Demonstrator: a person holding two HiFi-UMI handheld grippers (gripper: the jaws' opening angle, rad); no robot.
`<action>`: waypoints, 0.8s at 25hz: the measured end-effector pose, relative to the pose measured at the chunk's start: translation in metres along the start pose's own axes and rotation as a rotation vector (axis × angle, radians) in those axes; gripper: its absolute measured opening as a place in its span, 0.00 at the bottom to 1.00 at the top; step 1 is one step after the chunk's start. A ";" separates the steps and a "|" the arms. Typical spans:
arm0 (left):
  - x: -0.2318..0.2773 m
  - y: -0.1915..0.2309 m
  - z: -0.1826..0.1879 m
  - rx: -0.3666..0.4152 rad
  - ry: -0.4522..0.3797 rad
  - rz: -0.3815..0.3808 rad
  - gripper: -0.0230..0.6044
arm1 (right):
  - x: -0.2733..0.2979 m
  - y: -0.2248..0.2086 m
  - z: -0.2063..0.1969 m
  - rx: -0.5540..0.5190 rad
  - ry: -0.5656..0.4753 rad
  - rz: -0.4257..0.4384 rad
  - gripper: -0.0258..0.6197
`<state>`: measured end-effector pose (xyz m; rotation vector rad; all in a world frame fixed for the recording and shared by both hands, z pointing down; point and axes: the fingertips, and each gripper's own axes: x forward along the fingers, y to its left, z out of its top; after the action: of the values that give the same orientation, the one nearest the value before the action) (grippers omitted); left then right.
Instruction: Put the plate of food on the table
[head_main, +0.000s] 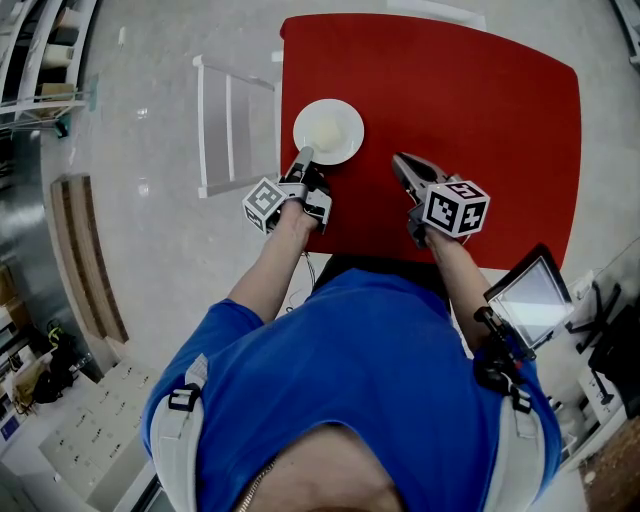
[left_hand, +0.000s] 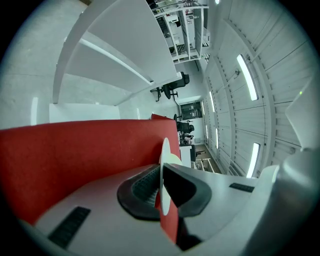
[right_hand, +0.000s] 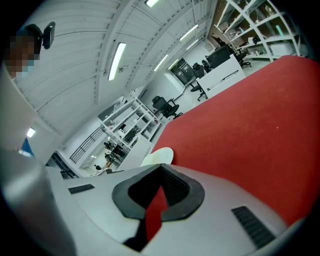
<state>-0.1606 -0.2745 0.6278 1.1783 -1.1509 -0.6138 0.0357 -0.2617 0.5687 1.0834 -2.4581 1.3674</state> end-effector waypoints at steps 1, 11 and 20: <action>0.000 0.000 0.001 0.000 -0.002 0.006 0.07 | 0.000 0.001 0.000 0.000 0.001 0.001 0.04; -0.003 0.006 0.002 0.017 -0.004 0.057 0.07 | 0.001 0.003 0.000 0.001 -0.001 0.007 0.04; 0.000 0.008 0.002 0.071 0.020 0.092 0.07 | 0.002 0.004 0.003 -0.008 -0.007 0.011 0.04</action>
<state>-0.1643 -0.2728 0.6351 1.1822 -1.2108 -0.4935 0.0326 -0.2641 0.5648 1.0768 -2.4756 1.3585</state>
